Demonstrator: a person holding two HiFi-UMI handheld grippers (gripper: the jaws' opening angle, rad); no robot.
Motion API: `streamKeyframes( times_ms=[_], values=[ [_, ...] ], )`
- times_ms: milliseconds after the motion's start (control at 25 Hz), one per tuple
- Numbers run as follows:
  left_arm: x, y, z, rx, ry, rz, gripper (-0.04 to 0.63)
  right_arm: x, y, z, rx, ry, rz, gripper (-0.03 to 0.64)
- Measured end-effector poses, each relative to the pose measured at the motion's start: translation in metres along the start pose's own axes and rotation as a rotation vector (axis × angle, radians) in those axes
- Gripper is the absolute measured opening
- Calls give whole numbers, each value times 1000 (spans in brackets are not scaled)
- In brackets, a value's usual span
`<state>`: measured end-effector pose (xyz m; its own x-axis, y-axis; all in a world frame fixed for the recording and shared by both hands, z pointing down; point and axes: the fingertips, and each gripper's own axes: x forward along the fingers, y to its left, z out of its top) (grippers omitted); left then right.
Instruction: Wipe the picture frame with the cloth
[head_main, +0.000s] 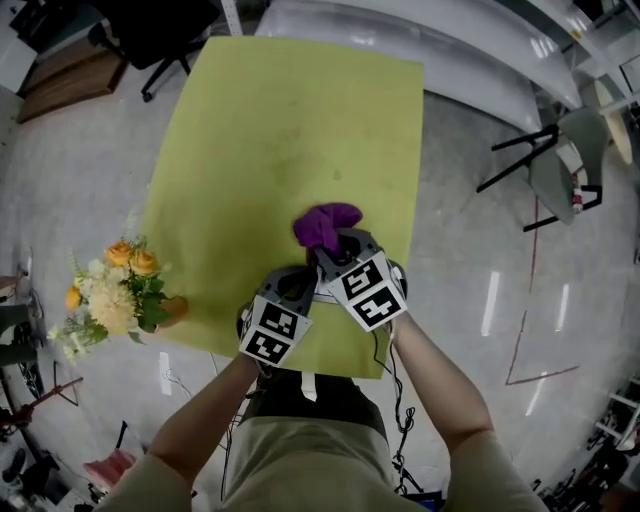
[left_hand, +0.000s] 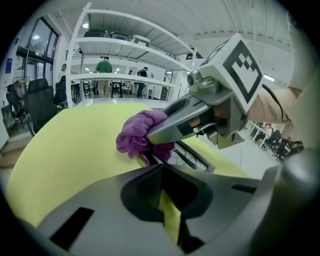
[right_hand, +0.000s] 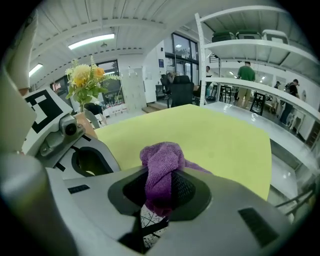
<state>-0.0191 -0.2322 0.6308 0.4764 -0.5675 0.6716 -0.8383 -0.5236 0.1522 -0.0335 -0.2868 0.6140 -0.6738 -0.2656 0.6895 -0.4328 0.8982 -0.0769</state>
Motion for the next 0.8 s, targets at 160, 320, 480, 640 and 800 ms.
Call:
streamKeyframes(
  times_ms=[160,320,480,640,800],
  values=[
    [6,-1,-8,-1,14,-10,8,7,-2,-17,29,27,-4,81],
    [7,0,-9,11,3,-24,8,3,-12,-31,62,48,-43,81],
    [6,0,-10,6,-1,-35,8,-11,-29,-50,70,93,-133,81],
    [6,0,-9,0,-7,-32,8,-32,-55,-66,147,105,-219,81],
    [6,0,-10,-16,-8,-43,8,-51,-71,-73,207,95,-283,80]
  ],
)
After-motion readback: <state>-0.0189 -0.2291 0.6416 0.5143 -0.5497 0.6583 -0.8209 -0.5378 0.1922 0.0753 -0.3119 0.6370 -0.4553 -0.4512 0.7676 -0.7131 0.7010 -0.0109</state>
